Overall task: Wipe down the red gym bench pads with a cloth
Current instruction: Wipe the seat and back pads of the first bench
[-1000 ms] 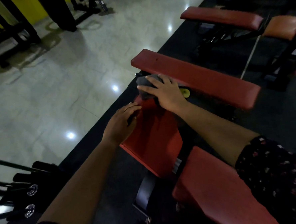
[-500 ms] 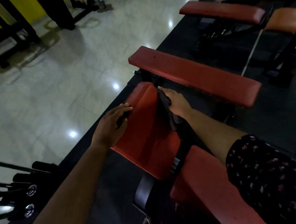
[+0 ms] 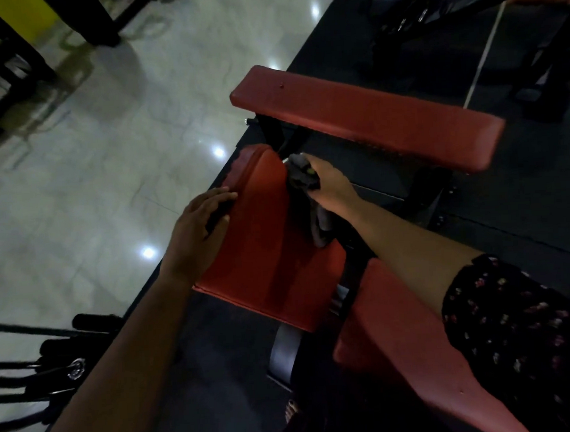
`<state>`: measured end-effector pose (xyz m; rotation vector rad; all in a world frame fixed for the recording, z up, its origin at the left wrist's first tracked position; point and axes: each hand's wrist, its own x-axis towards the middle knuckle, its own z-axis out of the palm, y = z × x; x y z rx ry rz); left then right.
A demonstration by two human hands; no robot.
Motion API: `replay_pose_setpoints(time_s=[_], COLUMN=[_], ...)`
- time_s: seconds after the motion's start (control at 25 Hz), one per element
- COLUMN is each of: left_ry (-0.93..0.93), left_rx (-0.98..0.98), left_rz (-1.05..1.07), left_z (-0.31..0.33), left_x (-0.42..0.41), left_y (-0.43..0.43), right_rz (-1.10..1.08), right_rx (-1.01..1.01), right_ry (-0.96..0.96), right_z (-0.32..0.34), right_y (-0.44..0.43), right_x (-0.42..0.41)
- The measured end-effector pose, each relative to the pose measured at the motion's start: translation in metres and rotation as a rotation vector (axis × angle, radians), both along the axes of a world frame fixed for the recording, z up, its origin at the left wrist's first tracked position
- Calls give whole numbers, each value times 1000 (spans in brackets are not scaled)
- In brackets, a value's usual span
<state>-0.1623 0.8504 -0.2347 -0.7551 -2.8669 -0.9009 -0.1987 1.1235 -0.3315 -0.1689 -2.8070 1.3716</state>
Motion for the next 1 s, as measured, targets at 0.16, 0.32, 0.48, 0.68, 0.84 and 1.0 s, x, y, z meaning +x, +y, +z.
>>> replay_pose_setpoints(time_s=[0.16, 0.32, 0.48, 0.68, 0.84, 1.0], left_ry=[-83, -135, -168, -248, -394, -490], left_rx=[156, 229, 252, 303, 412, 434], left_rz=[34, 69, 71, 25, 32, -75], left_z=[-1, 0, 1, -4, 2, 4], left_x=[2, 4, 6, 3, -10, -11], left_y=[-2, -2, -1, -5, -10, -23], right_rz=[-145, -190, -122, -169, -199, -186], right_rx=[-131, -56, -295, -364, -195, -51], right_ry=[148, 163, 47, -28, -71, -12], right_z=[32, 34, 35, 63, 74, 72], right_y=[-35, -44, -47, -56, -107, -179], right_x=[2, 26, 27, 31, 73, 136])
